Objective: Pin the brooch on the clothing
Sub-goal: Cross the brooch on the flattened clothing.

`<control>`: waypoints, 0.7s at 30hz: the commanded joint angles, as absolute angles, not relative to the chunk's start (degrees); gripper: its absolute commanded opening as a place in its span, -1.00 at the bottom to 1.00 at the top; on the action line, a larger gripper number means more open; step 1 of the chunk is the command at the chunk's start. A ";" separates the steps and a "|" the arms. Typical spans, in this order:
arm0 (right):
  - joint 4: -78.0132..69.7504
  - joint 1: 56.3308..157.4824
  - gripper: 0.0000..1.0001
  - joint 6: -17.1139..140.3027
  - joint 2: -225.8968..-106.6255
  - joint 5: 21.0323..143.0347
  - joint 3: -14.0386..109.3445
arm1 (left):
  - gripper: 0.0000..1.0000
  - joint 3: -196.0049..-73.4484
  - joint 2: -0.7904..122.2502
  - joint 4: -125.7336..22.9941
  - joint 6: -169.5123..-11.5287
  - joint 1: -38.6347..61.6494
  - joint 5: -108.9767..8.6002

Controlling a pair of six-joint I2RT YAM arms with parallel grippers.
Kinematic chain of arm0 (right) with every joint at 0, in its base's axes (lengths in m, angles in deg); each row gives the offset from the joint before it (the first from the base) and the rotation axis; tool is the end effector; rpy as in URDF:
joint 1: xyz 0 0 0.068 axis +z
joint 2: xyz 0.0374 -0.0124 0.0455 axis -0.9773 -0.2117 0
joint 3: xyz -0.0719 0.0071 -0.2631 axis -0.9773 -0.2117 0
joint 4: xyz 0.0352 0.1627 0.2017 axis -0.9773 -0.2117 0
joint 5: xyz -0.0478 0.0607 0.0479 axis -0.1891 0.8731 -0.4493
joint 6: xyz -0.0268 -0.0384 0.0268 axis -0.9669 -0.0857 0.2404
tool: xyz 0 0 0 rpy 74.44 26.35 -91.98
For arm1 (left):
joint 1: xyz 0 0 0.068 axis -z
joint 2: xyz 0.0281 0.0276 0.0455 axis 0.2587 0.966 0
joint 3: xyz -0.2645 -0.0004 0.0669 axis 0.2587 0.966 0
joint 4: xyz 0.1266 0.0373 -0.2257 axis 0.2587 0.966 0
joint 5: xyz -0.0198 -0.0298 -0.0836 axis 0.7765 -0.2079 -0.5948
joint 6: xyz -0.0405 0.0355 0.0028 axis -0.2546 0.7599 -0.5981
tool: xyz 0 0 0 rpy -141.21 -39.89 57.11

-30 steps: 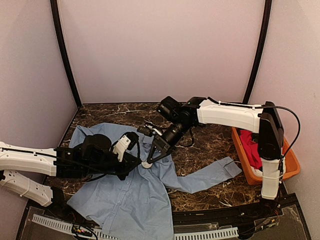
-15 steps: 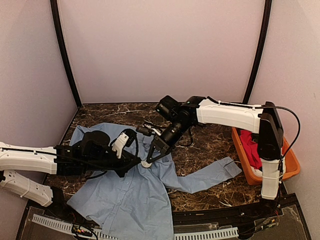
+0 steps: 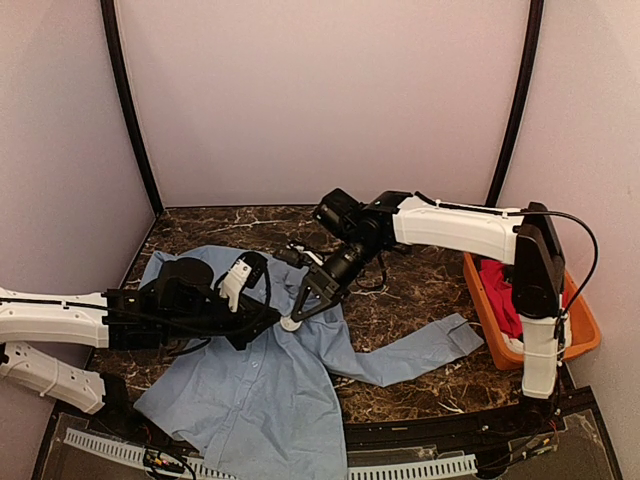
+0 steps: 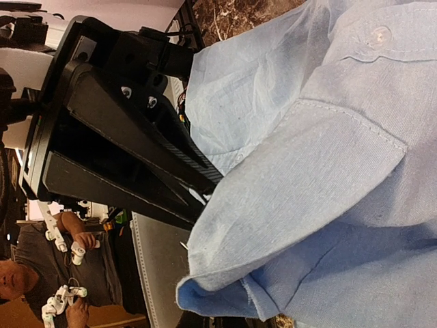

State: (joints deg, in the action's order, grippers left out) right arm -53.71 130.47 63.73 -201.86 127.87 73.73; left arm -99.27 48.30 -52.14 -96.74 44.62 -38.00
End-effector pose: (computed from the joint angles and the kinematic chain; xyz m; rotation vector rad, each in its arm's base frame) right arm 0.2382 0.3601 0.2578 1.2556 -2.3406 -1.4403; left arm 0.1270 -0.2117 0.2506 0.6947 1.9493 -0.7947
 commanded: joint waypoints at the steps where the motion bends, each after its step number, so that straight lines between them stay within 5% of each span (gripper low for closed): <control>1: -49.19 131.56 -1.00 64.89 -198.82 139.83 73.27 | -0.69 -98.86 47.98 -52.19 -96.65 43.49 -34.57; 21: -46.55 130.69 -1.00 65.96 -198.47 143.64 71.11 | -0.47 -96.27 42.55 -56.84 -94.77 43.32 -39.22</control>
